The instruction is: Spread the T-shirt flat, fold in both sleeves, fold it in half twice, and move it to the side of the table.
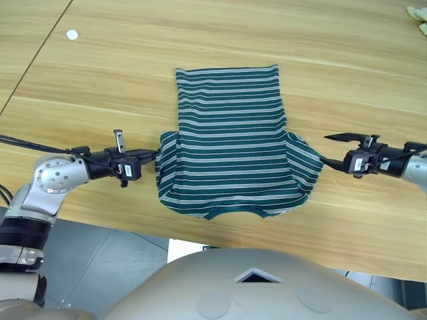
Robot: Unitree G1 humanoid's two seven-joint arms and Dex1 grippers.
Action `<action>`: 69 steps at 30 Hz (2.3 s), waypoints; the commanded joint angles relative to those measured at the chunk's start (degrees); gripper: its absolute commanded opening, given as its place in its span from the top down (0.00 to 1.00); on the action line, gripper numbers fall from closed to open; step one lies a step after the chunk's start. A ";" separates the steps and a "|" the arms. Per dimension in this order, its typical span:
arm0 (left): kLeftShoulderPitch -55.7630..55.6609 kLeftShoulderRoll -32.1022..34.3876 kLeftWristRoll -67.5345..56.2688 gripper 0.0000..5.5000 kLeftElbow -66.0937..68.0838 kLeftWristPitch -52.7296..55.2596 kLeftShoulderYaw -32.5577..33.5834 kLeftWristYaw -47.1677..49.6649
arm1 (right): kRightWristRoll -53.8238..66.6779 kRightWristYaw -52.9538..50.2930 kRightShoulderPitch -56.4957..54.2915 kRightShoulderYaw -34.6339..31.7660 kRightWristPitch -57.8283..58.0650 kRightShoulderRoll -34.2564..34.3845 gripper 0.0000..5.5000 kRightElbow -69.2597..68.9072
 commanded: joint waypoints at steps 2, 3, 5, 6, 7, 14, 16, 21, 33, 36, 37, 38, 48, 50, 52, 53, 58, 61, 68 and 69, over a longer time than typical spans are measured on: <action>0.31 -1.72 -1.05 0.99 -3.01 1.83 -1.14 -1.27 | 0.01 -0.18 -0.37 0.20 -0.27 0.32 0.48 -0.26; -0.14 -2.55 -1.00 0.99 -3.03 2.46 -1.50 -1.25 | -0.03 -0.21 -0.34 0.23 -0.27 0.33 0.48 -0.40; -0.85 -4.11 -1.41 0.99 -3.44 3.68 -2.15 -1.36 | -0.10 -0.21 -0.61 0.41 -0.41 0.38 0.48 -0.31; -1.20 -4.91 -1.82 0.99 -3.72 4.33 -2.59 -1.60 | -0.11 -0.23 -0.68 0.45 -0.48 0.39 0.48 -0.24; -1.71 -5.79 -2.20 0.99 -4.04 5.11 -2.99 -1.85 | -0.12 -0.25 -0.72 0.49 -0.53 0.39 0.48 -0.19; -5.37 -11.08 -0.88 0.99 -5.15 10.82 -4.00 -0.83 | -0.24 -0.44 -0.77 0.69 -0.99 0.48 0.48 0.15; -6.00 -12.23 -0.17 0.99 -5.09 11.89 -4.26 -0.56 | -0.22 -0.47 -0.60 0.69 -1.23 0.49 0.48 0.28; -6.77 -14.43 1.77 0.99 -5.40 14.71 -5.20 -0.20 | -0.12 -0.41 -0.49 0.71 -1.57 0.45 0.48 0.42; -5.52 -13.20 0.66 0.87 -4.12 16.99 -8.39 -6.57 | 0.15 -0.65 0.04 0.15 0.01 0.54 0.45 0.24; -6.61 -14.82 -0.35 0.78 -3.82 19.44 -7.38 -5.16 | -2.64 -3.06 0.52 -2.00 2.31 -0.70 0.36 1.73; -7.08 -15.64 -0.68 0.73 -3.79 20.46 -6.79 -4.21 | -3.39 -3.64 0.64 -2.38 2.66 -1.09 0.31 2.08; -7.58 -16.44 -0.90 0.71 -3.72 21.28 -6.26 -3.39 | -3.59 -3.92 0.98 -2.78 2.95 -1.26 0.28 1.82; -2.02 -9.08 -2.85 0.42 -5.90 16.36 -1.87 -7.44 | -4.23 -3.70 4.43 -4.73 5.49 -2.54 0.02 0.38; -0.68 -7.65 -3.57 0.37 -6.26 15.07 -0.58 -7.93 | -5.34 -3.83 4.87 -4.02 5.69 -2.25 0.02 0.46; -0.68 -7.66 -3.78 0.31 -5.93 14.57 -0.08 -7.68 | -7.66 -4.06 3.87 -1.58 5.94 -1.15 0.02 1.65; -0.92 -8.00 -3.61 0.28 -5.62 14.42 -0.14 -7.45 | -8.54 -3.99 3.40 -0.27 5.75 -0.46 0.02 2.14; -1.68 -8.93 -2.85 0.13 -5.37 14.52 -0.50 -6.86 | -10.60 -4.52 1.11 3.81 4.84 1.49 0.02 4.19; -1.68 -9.13 -2.70 0.05 -5.34 14.40 -0.53 -6.80 | -11.73 -5.28 -0.74 6.02 4.40 2.41 0.05 6.41; -2.00 -9.49 -2.20 0.02 -5.26 14.14 -0.86 -6.48 | -11.75 -6.03 -2.59 8.10 3.19 2.18 0.28 9.01; -2.05 -9.58 -2.10 0.02 -5.17 14.09 -0.91 -6.43 | -11.63 -6.05 -2.64 8.20 2.98 2.13 0.32 9.12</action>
